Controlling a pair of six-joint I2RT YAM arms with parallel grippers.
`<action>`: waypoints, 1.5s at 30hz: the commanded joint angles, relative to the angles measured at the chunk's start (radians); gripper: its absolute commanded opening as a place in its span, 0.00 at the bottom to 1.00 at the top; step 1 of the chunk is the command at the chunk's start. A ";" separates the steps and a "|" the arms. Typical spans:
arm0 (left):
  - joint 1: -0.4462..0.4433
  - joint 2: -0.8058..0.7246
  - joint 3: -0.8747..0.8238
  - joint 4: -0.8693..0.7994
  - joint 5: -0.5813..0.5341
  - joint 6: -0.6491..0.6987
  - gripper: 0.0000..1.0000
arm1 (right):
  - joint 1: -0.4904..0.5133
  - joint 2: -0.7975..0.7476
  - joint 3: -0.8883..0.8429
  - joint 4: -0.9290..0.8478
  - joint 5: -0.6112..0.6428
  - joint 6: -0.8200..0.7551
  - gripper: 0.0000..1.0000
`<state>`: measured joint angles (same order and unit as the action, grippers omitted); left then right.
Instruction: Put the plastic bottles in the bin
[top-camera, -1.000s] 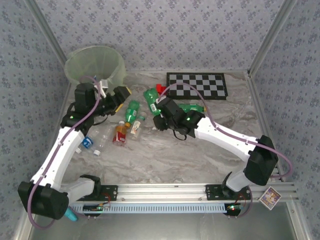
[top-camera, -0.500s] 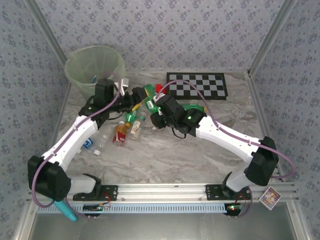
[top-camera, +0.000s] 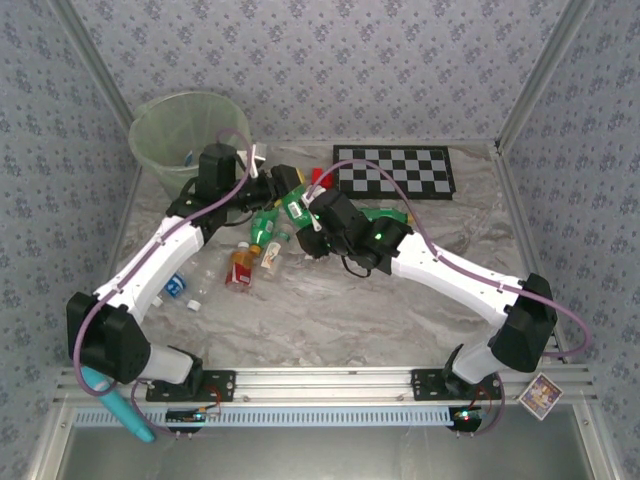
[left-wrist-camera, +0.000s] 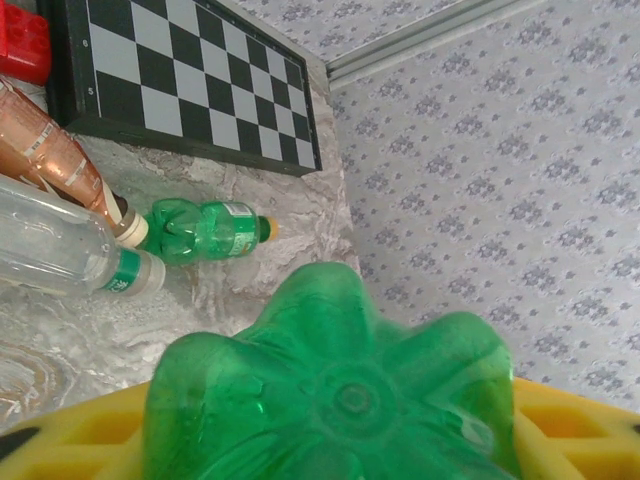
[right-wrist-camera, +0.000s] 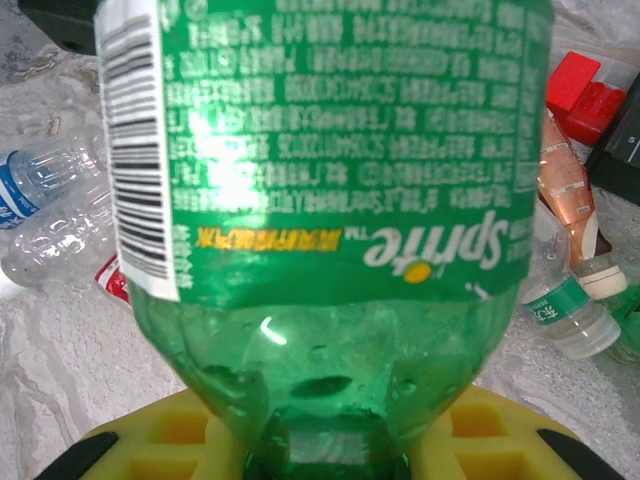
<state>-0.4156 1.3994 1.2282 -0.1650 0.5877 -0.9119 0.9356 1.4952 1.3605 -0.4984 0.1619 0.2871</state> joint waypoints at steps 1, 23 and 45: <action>-0.009 0.002 0.045 -0.001 0.012 0.009 0.52 | 0.001 -0.021 0.017 -0.008 -0.001 -0.013 0.27; 0.103 -0.024 0.146 -0.134 -0.002 0.065 0.51 | -0.035 -0.124 -0.040 0.045 0.069 0.021 1.00; 0.573 0.072 0.496 -0.128 -0.086 -0.049 0.50 | -0.082 -0.185 -0.058 0.061 0.056 -0.006 1.00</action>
<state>0.1242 1.4380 1.6783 -0.3176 0.5453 -0.9314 0.8597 1.3312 1.3056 -0.4427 0.2173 0.2970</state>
